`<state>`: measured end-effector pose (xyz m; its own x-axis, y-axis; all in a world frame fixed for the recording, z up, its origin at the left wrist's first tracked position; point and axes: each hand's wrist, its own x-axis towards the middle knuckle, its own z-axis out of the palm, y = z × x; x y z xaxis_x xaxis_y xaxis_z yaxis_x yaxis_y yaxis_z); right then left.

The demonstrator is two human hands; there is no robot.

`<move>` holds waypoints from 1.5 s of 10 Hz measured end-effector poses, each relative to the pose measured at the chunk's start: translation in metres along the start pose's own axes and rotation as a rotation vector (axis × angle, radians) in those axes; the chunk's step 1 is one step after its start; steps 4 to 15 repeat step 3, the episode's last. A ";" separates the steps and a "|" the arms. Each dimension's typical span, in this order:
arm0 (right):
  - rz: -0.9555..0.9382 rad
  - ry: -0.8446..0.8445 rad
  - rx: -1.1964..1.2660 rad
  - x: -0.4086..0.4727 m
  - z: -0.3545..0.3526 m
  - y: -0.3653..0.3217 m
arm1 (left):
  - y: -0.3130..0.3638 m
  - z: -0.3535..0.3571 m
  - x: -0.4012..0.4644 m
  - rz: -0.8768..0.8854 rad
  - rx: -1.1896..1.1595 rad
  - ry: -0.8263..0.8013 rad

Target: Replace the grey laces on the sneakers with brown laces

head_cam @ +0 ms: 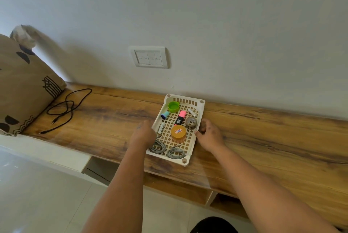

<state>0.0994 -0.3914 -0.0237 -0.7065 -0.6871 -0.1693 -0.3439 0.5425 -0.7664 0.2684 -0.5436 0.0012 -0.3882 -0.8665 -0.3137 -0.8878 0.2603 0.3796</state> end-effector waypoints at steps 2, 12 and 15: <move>-0.080 0.067 -0.107 -0.034 -0.029 -0.003 | 0.040 0.015 -0.054 0.259 0.052 0.383; -0.240 0.287 -0.262 -0.051 -0.051 0.003 | 0.073 0.032 -0.080 0.520 0.025 0.518; -0.240 0.287 -0.262 -0.051 -0.051 0.003 | 0.073 0.032 -0.080 0.520 0.025 0.518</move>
